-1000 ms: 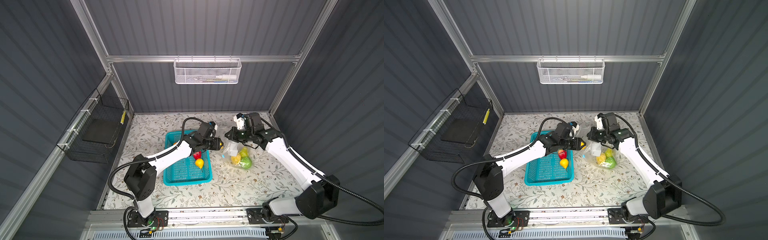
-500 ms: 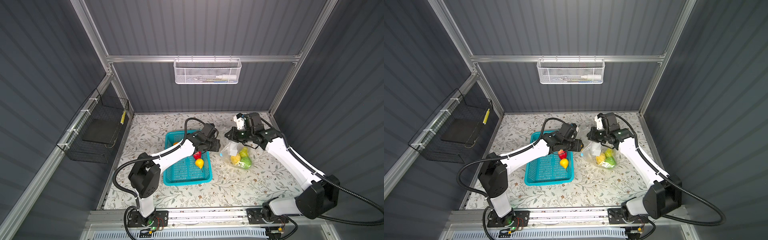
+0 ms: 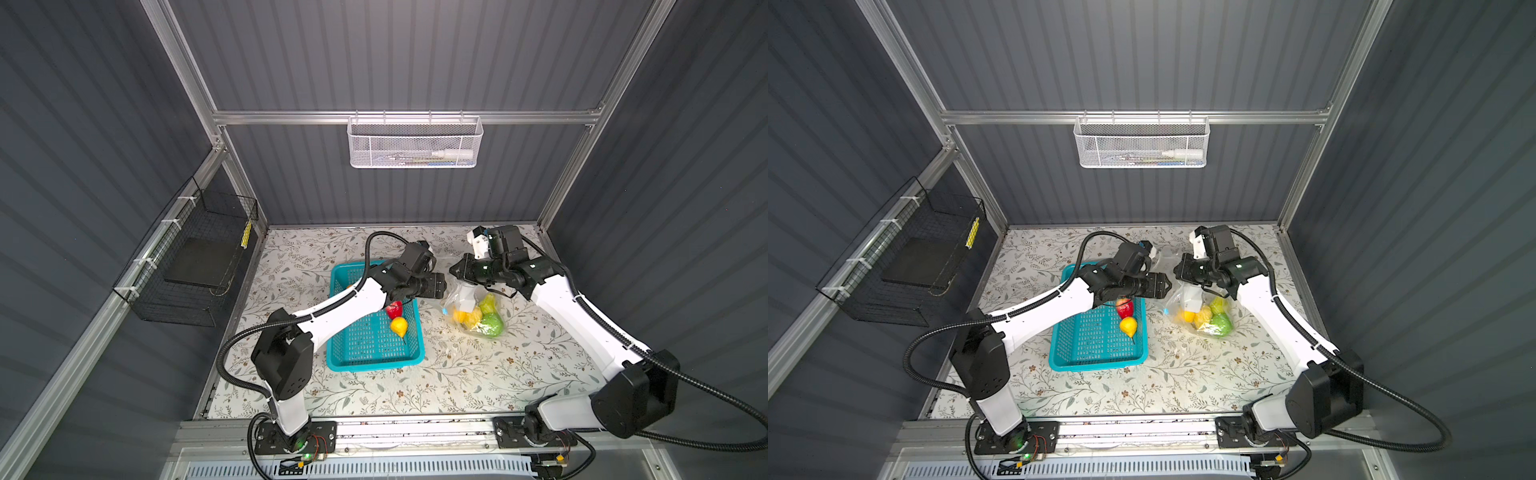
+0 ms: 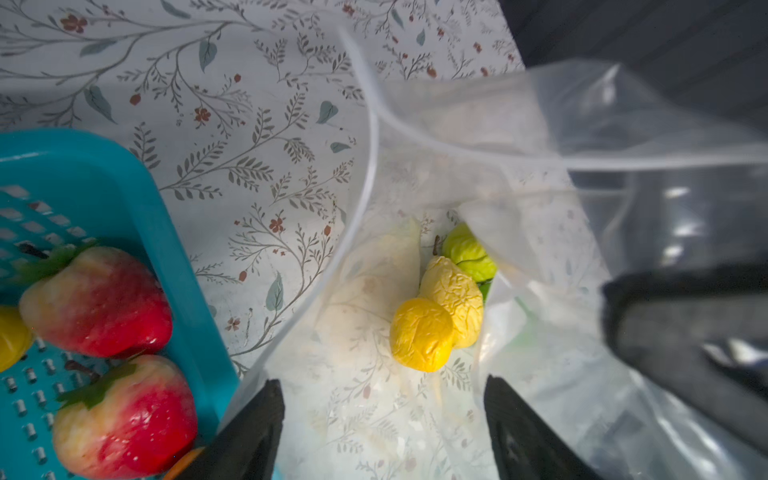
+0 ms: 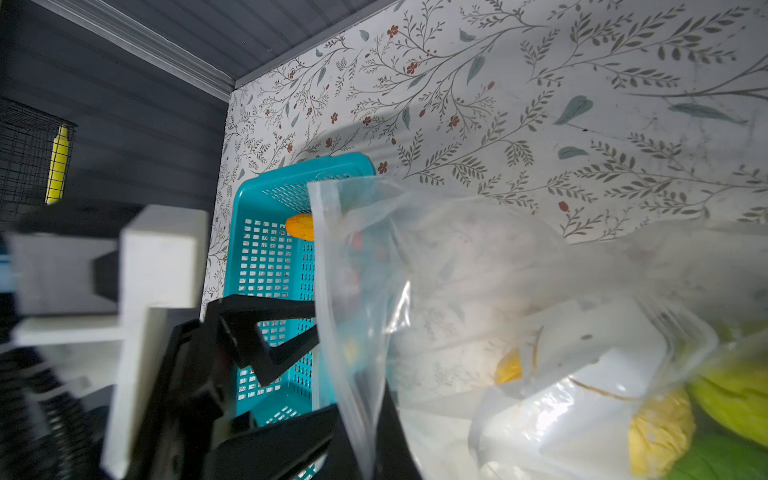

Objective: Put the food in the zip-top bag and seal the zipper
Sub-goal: 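Open the left gripper and withdraw it back over the basket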

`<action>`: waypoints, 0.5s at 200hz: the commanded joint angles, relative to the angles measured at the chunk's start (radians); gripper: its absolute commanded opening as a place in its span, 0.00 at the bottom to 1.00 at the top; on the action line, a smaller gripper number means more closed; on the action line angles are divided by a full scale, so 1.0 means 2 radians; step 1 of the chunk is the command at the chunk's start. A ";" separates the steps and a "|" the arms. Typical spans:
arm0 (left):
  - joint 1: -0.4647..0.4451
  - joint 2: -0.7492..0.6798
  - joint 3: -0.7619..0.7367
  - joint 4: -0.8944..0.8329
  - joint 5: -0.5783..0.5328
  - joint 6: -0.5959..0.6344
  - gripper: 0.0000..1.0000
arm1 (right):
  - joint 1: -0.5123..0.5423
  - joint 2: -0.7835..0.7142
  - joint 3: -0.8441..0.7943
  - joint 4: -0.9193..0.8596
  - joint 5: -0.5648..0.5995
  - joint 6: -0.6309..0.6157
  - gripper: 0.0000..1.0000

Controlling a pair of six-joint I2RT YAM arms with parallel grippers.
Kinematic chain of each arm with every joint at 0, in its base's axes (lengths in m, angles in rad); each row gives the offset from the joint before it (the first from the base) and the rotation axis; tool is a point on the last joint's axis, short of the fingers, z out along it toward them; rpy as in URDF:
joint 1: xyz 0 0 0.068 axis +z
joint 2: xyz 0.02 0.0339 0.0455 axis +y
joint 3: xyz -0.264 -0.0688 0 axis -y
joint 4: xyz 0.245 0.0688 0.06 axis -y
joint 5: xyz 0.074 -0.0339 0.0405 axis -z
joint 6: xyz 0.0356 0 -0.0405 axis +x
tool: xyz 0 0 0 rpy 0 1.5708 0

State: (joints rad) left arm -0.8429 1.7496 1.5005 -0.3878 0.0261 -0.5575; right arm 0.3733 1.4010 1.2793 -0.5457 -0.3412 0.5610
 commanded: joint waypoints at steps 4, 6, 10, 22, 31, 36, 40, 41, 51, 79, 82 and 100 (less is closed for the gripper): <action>0.010 -0.051 -0.017 0.052 0.000 -0.025 0.80 | 0.001 -0.014 -0.002 0.005 -0.005 0.001 0.00; 0.012 -0.055 -0.021 0.056 -0.001 -0.027 0.80 | 0.001 -0.014 -0.002 0.005 -0.005 0.001 0.00; 0.015 -0.061 -0.028 0.062 -0.002 -0.031 0.81 | 0.001 -0.015 -0.002 0.004 -0.004 0.001 0.00; 0.028 -0.082 -0.057 0.083 -0.006 -0.048 0.83 | 0.001 -0.015 -0.001 0.004 -0.004 0.001 0.00; 0.038 -0.097 -0.076 0.095 -0.010 -0.060 0.84 | 0.001 -0.015 -0.002 0.004 -0.003 0.001 0.00; 0.045 -0.105 -0.085 0.100 -0.012 -0.067 0.85 | 0.001 -0.015 -0.002 0.004 -0.004 0.001 0.00; 0.050 -0.112 -0.092 0.103 -0.013 -0.069 0.85 | 0.001 -0.015 -0.002 0.004 -0.003 0.001 0.00; 0.051 -0.113 -0.094 0.103 -0.013 -0.070 0.85 | 0.001 -0.015 -0.002 0.004 -0.003 0.001 0.00; 0.063 -0.126 -0.110 0.104 -0.016 -0.076 0.86 | 0.001 -0.015 -0.002 0.003 -0.003 0.000 0.00; 0.082 -0.147 -0.132 0.063 -0.041 -0.073 0.86 | 0.001 -0.014 0.000 0.005 -0.003 0.001 0.00; 0.082 -0.148 -0.133 0.057 -0.046 -0.071 0.86 | 0.001 -0.014 0.000 0.005 -0.003 0.001 0.00; 0.082 -0.156 -0.146 0.022 -0.071 -0.066 0.86 | 0.001 -0.013 0.002 0.004 -0.003 0.000 0.00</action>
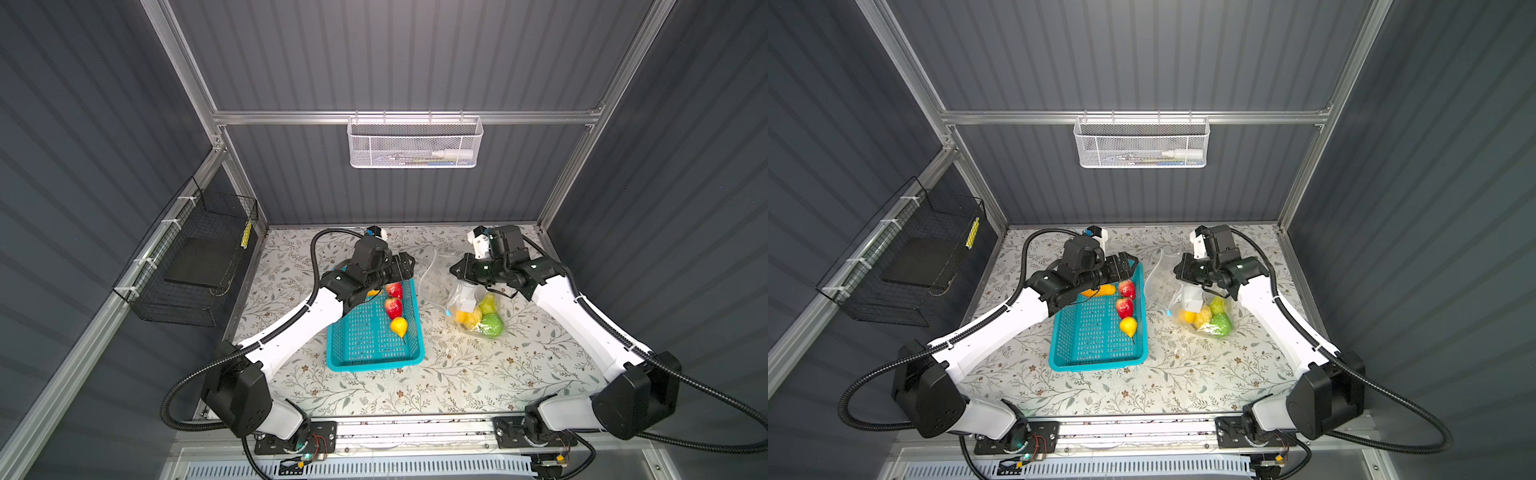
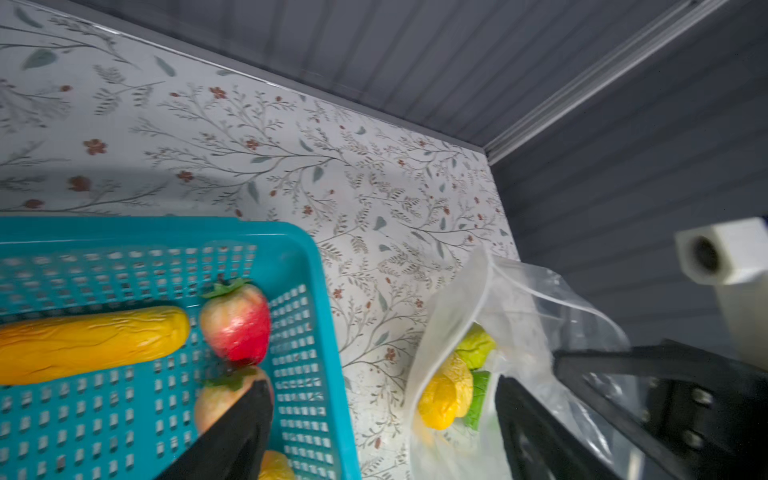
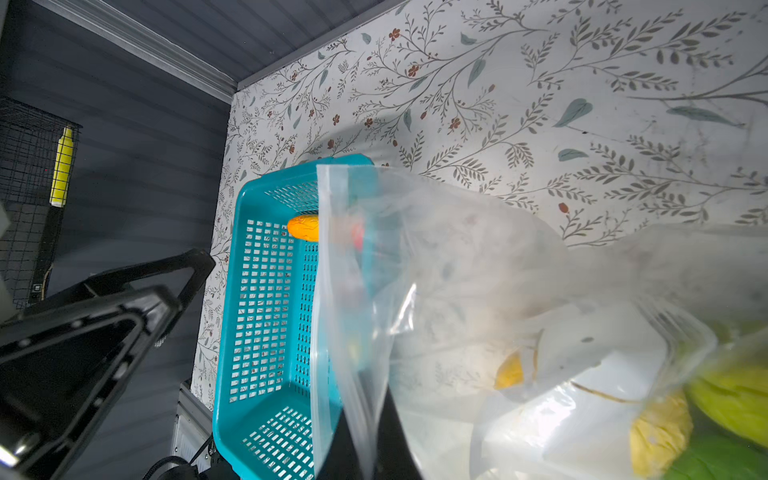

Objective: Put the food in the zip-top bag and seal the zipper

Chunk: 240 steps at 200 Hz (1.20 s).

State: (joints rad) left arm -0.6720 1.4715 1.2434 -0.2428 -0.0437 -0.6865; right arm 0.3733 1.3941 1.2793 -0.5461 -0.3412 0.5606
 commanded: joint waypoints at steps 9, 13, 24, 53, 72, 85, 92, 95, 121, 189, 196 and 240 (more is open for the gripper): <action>-0.003 -0.019 -0.027 -0.069 -0.047 -0.002 0.86 | 0.001 -0.010 0.004 0.004 -0.003 0.000 0.00; -0.003 -0.021 -0.031 -0.076 -0.050 -0.001 0.86 | 0.001 -0.010 0.004 0.004 -0.003 0.000 0.00; -0.003 -0.024 -0.045 -0.091 -0.058 0.002 0.86 | 0.001 -0.009 0.005 0.004 -0.003 -0.001 0.00; -0.003 -0.029 -0.081 -0.119 -0.051 0.007 0.86 | 0.001 -0.008 0.005 0.004 -0.003 0.001 0.00; -0.004 -0.026 -0.099 -0.124 -0.031 0.011 0.85 | 0.001 -0.006 0.005 0.005 -0.003 0.003 0.00; -0.005 -0.021 -0.109 -0.122 -0.020 0.012 0.85 | 0.001 -0.005 0.004 0.007 -0.003 0.004 0.00; -0.005 -0.018 -0.113 -0.120 -0.014 0.012 0.84 | 0.001 -0.005 0.005 0.007 -0.003 0.004 0.00; -0.006 -0.016 -0.115 -0.119 -0.012 0.012 0.84 | 0.001 -0.005 0.005 0.007 -0.003 0.005 0.00; -0.018 0.007 -0.118 -0.106 0.001 0.012 0.84 | 0.001 -0.004 0.008 0.006 -0.004 0.003 0.00; -0.054 0.071 -0.091 -0.103 -0.007 0.018 0.84 | 0.001 -0.009 0.004 0.002 -0.003 0.001 0.00; -0.054 0.075 -0.090 -0.102 -0.010 0.017 0.84 | 0.001 -0.010 0.003 0.001 -0.003 0.001 0.00; -0.055 0.096 -0.079 -0.100 -0.033 0.024 0.84 | 0.001 -0.012 0.002 -0.001 -0.003 -0.001 0.00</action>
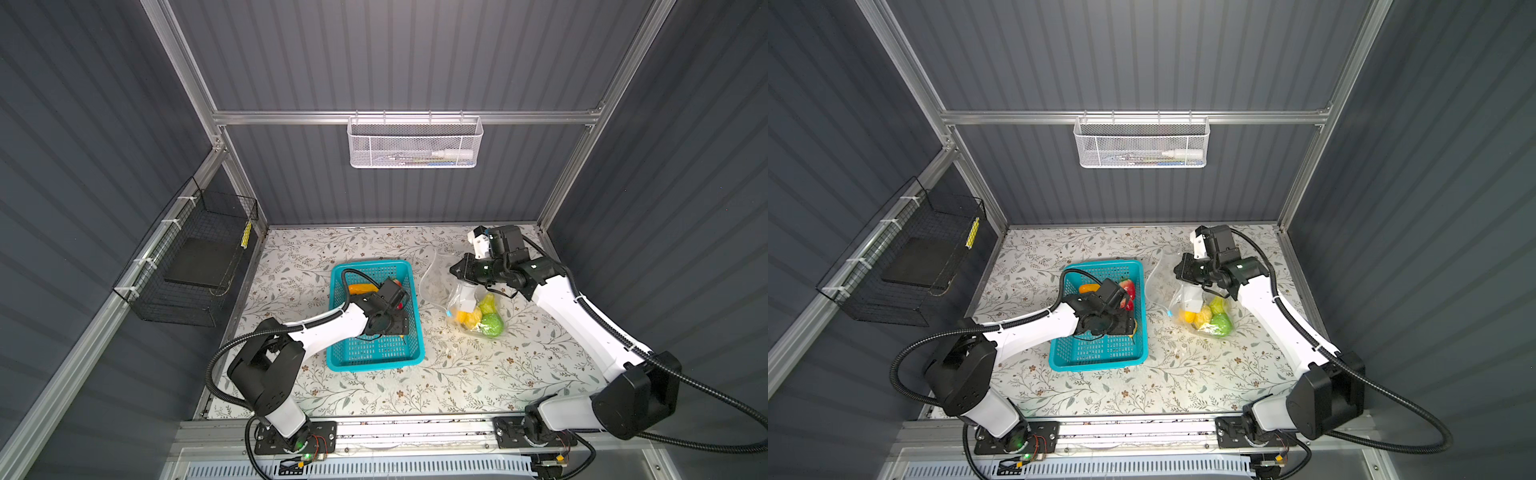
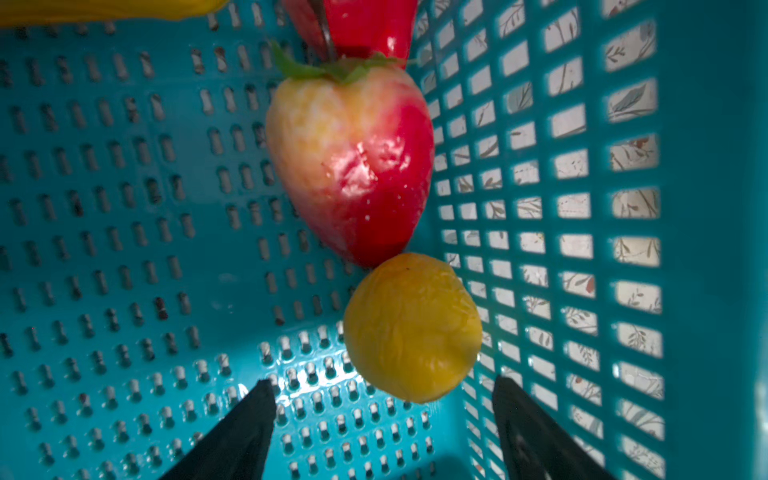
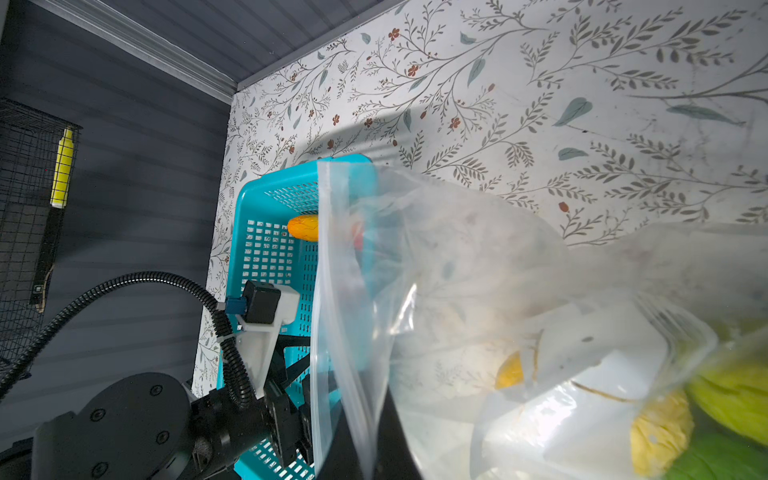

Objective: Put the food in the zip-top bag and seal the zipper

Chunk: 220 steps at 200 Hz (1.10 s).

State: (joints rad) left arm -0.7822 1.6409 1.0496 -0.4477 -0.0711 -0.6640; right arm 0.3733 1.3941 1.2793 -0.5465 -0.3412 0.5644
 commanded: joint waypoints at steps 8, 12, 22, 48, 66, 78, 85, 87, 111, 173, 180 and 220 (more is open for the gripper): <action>0.000 0.015 0.021 0.004 -0.022 0.014 0.84 | 0.001 -0.013 0.002 -0.002 -0.003 -0.004 0.00; 0.000 0.016 0.022 0.004 -0.023 0.014 0.84 | 0.001 -0.013 0.002 -0.002 -0.003 -0.004 0.00; 0.000 0.020 0.024 0.004 -0.025 0.017 0.84 | 0.001 -0.013 0.002 -0.003 -0.003 -0.003 0.00; 0.000 0.025 0.022 0.002 -0.024 0.019 0.84 | 0.001 -0.015 0.001 -0.003 0.016 -0.004 0.00; 0.000 0.025 0.018 0.001 -0.025 0.019 0.84 | 0.001 -0.016 -0.001 -0.004 0.018 -0.004 0.00; 0.000 0.024 0.014 -0.001 -0.025 0.018 0.84 | 0.001 -0.014 -0.001 -0.004 0.017 -0.003 0.00; 0.000 0.023 0.013 -0.003 -0.025 0.019 0.83 | 0.001 -0.015 -0.001 -0.003 0.016 -0.003 0.00; 0.000 0.022 0.012 -0.004 -0.025 0.019 0.83 | 0.001 -0.015 -0.001 -0.003 0.016 -0.003 0.00; 0.000 0.016 0.011 -0.023 -0.039 0.021 0.79 | 0.001 -0.015 -0.001 -0.002 0.015 -0.002 0.00; 0.000 0.009 0.032 -0.034 -0.055 0.022 0.80 | 0.001 -0.015 0.001 0.000 0.012 0.002 0.00; 0.000 0.009 0.031 -0.025 -0.044 0.022 0.81 | 0.001 -0.015 0.000 -0.001 0.013 0.001 0.00; 0.000 0.014 0.022 0.007 -0.006 0.016 0.84 | 0.001 -0.016 -0.001 -0.004 0.016 0.000 0.00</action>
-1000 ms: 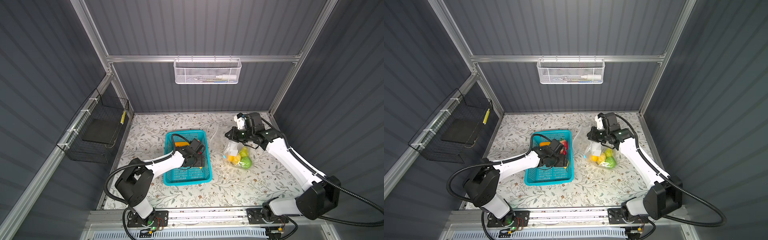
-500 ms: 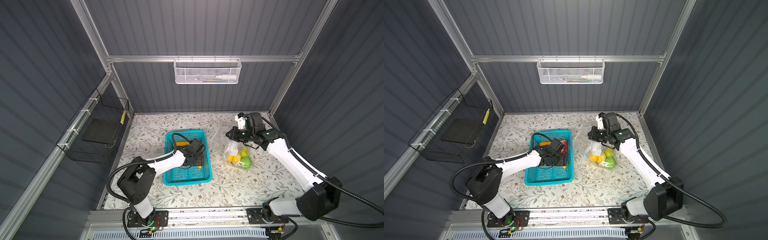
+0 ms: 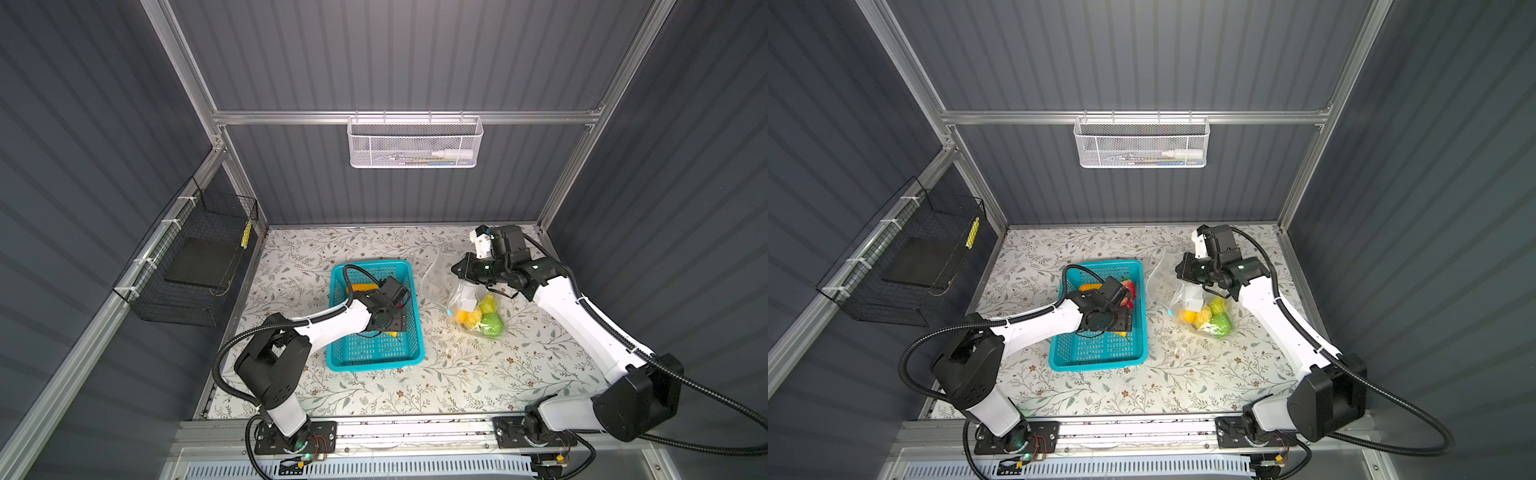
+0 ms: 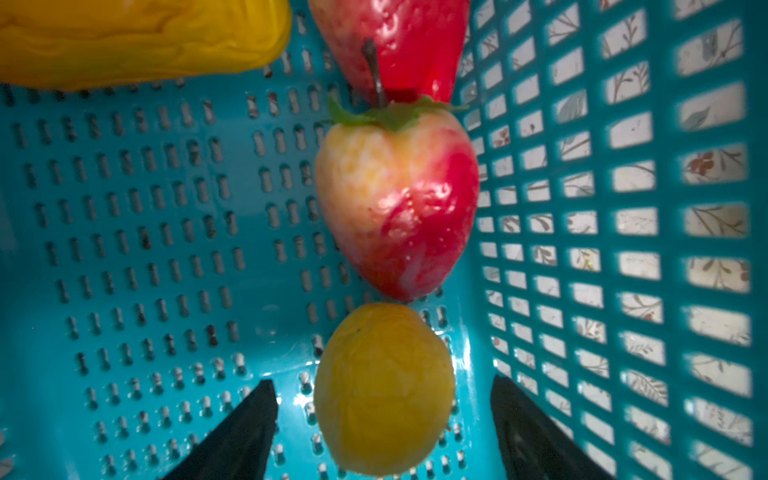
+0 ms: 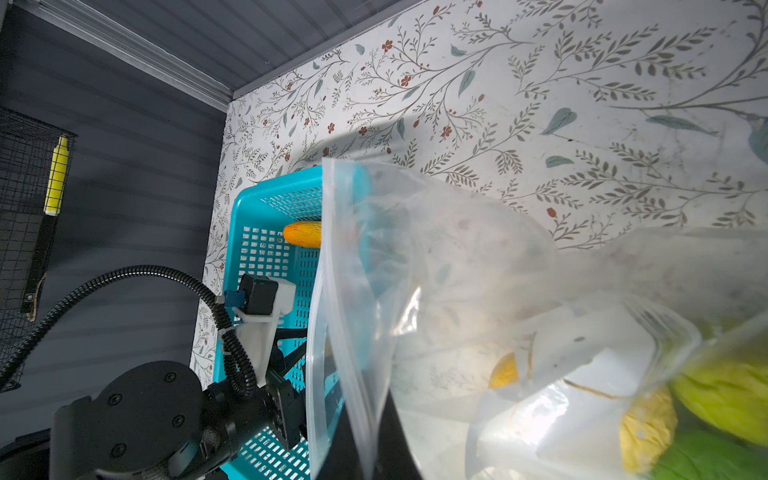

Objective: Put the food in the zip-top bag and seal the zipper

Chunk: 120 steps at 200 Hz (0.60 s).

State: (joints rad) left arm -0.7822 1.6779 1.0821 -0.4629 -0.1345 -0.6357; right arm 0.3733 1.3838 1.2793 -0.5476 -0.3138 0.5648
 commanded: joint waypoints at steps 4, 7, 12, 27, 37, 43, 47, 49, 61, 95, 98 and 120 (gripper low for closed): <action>0.000 -0.003 0.005 0.016 0.027 0.001 0.84 | 0.001 -0.011 -0.001 -0.004 0.002 0.001 0.00; 0.000 -0.002 0.004 0.017 0.028 0.001 0.84 | 0.001 -0.011 -0.001 -0.004 0.002 0.001 0.00; 0.000 0.000 0.002 0.017 0.029 0.001 0.84 | 0.001 -0.011 -0.001 -0.004 0.002 0.001 0.00; 0.000 0.003 -0.002 0.018 0.029 -0.001 0.84 | 0.001 -0.011 0.000 -0.004 0.002 0.001 0.00; 0.000 0.005 -0.005 0.021 0.030 -0.002 0.84 | 0.001 -0.012 0.001 -0.004 0.002 0.001 0.00; 0.001 0.006 -0.007 0.024 0.030 -0.004 0.84 | 0.001 -0.013 0.000 -0.005 0.002 0.001 0.00; 0.000 0.007 -0.008 0.025 0.030 -0.004 0.84 | 0.001 -0.012 0.000 -0.005 0.003 0.001 0.00; 0.000 0.007 -0.008 0.025 0.029 -0.004 0.84 | 0.001 -0.013 0.000 -0.005 0.002 0.001 0.00; 0.000 0.011 -0.009 0.027 0.027 -0.004 0.84 | 0.001 -0.013 0.000 -0.005 0.003 0.001 0.00; 0.000 0.023 -0.010 0.028 0.023 -0.004 0.84 | 0.001 -0.015 -0.002 -0.006 0.004 0.000 0.00; 0.000 0.024 -0.010 0.028 0.023 -0.004 0.84 | 0.001 -0.016 -0.002 -0.006 0.004 0.001 0.00; 0.000 0.029 -0.010 0.026 0.023 -0.005 0.84 | 0.001 -0.017 -0.003 -0.006 0.005 0.000 0.00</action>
State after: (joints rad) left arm -0.7822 1.7176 1.0771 -0.4026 -0.0925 -0.6369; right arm 0.3733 1.3808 1.2793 -0.5495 -0.3126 0.5648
